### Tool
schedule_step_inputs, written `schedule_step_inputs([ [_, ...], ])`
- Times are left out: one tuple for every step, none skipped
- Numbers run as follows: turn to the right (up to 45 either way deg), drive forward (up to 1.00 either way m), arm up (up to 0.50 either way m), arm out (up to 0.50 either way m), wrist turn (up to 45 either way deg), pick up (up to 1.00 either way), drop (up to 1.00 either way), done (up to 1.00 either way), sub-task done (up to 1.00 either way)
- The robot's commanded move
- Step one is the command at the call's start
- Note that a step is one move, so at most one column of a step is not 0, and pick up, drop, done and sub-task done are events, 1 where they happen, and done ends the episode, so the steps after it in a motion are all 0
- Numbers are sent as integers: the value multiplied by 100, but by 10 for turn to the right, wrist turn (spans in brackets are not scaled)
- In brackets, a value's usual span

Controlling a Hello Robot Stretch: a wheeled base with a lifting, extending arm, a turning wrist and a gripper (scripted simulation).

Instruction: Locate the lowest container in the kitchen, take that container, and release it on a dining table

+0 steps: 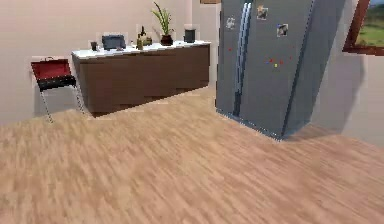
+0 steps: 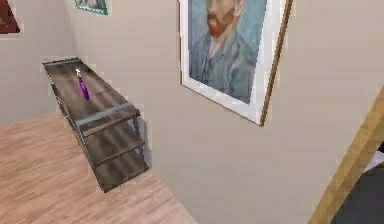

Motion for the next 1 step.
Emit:
schedule_step_inputs([
  [0,100,0,0,0,0,0,0,0],
])
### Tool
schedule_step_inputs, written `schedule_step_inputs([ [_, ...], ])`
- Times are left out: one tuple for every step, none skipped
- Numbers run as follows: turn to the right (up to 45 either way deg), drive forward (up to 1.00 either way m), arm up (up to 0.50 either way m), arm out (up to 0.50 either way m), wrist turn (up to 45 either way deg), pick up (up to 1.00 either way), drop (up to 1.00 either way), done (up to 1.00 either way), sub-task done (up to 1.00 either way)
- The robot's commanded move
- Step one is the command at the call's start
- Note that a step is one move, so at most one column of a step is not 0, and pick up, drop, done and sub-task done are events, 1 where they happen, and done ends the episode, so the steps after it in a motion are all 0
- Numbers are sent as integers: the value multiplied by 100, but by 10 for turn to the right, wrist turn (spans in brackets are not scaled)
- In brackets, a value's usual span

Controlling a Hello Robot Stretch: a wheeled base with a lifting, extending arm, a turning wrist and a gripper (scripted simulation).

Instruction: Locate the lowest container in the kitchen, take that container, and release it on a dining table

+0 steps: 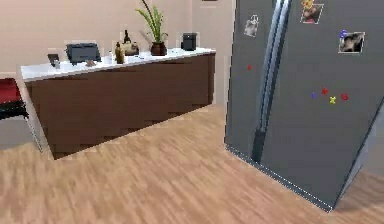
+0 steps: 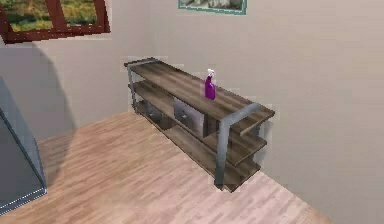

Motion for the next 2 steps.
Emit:
schedule_step_inputs([
  [-30,0,0,0,0,0,0,0,0],
  [0,100,0,0,0,0,0,0,0],
])
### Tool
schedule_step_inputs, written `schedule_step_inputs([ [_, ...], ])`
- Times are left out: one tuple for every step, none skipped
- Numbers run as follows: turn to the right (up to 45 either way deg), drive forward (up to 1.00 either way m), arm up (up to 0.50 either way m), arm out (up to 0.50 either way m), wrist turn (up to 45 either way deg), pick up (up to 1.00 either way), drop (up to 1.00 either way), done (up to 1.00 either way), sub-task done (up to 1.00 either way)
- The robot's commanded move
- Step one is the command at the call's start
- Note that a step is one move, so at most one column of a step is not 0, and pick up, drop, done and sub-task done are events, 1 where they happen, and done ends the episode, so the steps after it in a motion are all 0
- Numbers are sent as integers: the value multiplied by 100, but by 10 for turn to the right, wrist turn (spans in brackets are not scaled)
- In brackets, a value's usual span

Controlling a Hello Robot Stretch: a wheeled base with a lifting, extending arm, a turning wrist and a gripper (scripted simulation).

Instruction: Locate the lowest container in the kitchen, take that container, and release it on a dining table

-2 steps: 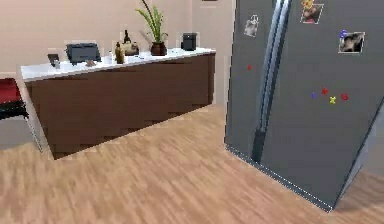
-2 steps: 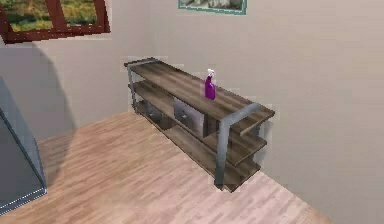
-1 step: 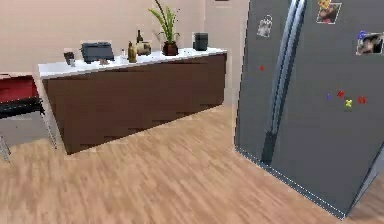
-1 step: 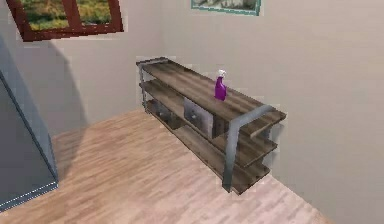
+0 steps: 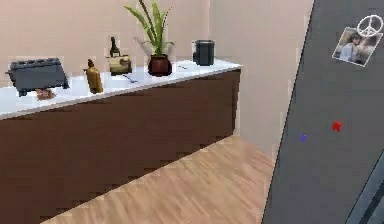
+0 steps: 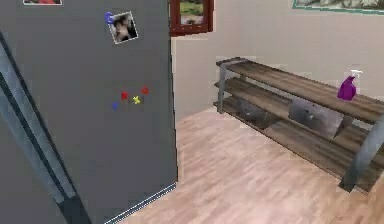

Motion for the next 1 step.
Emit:
schedule_step_inputs([
  [0,100,0,0,0,0,0,0,0],
])
